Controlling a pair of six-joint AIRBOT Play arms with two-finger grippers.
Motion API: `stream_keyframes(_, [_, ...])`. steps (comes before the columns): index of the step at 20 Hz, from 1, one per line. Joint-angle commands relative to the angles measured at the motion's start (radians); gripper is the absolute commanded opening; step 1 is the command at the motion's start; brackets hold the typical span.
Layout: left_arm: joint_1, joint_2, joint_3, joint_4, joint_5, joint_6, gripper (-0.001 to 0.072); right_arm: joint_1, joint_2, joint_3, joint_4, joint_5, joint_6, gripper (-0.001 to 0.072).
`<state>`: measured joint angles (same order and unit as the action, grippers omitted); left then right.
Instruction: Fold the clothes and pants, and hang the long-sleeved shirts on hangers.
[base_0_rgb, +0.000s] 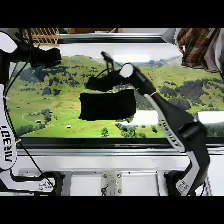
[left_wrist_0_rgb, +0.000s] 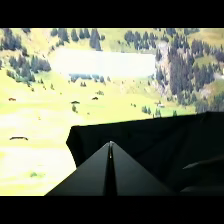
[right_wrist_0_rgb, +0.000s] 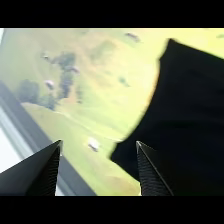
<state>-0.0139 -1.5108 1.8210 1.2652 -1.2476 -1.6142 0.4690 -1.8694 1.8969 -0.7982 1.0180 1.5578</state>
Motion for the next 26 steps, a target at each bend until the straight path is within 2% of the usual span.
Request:
stream_keyframes(1, [-0.041,0.076,-0.186,0.0,0.072,0.024,0.001,-0.18,0.163,-0.171,-0.178,0.106,-0.012,0.0514])
stream_keyframes(3, [-0.074,0.109,-0.283,-0.001,0.101,0.037,0.0011,-0.302,0.251,-0.319,-0.248,0.12,0.013,0.0514])
stream_keyframes(5, [-0.113,0.13,-0.362,0.0,0.139,0.037,0.001,-0.413,0.292,-0.449,-0.233,0.119,0.013,0.0519])
stream_keyframes(6, [-0.127,0.137,-0.393,-0.001,0.164,0.037,0.0011,-0.457,0.291,-0.502,-0.201,0.113,0.012,0.0582])
stream_keyframes(7, [-0.142,0.138,-0.413,-0.001,0.181,0.037,0.001,-0.488,0.283,-0.547,-0.164,0.104,-0.003,0.072])
stream_keyframes(10, [-0.175,0.138,-0.444,-0.003,0.207,0.036,0.001,-0.507,0.22,-0.637,-0.009,0.065,-0.126,0.072])
stream_keyframes(15, [-0.188,0.138,-0.447,-0.011,0.211,0.035,0.0011,-0.417,0.083,-0.644,0.229,-0.011,-0.288,0.072])
stream_keyframes(18, [-0.188,0.138,-0.447,-0.011,0.202,0.028,0.0011,-0.366,0.053,-0.644,0.29,-0.068,-0.34,0.0716])
stream_keyframes(19, [-0.188,0.138,-0.447,-0.011,0.2,0.028,0.001,-0.36,0.053,-0.643,0.287,-0.08,-0.348,0.0658])
stream_keyframes(21, [-0.188,0.138,-0.447,-0.011,0.201,0.027,0.001,-0.36,0.057,-0.642,0.287,-0.08,-0.409,0.0148])
stream_keyframes(22, [-0.188,0.138,-0.447,-0.011,0.2,0.027,0.001,-0.37,0.065,-0.642,0.283,-0.071,-0.43,0.0011])
stream_keyframes(24, [-0.188,0.138,-0.447,-0.011,0.199,0.019,0.0011,-0.416,0.115,-0.64,0.233,-0.076,-0.423,0.0008])
stream_keyframes(26, [-0.188,0.138,-0.447,-0.011,0.196,0.017,0.001,-0.515,0.205,-0.609,0.061,-0.077,-0.328,0.0008])
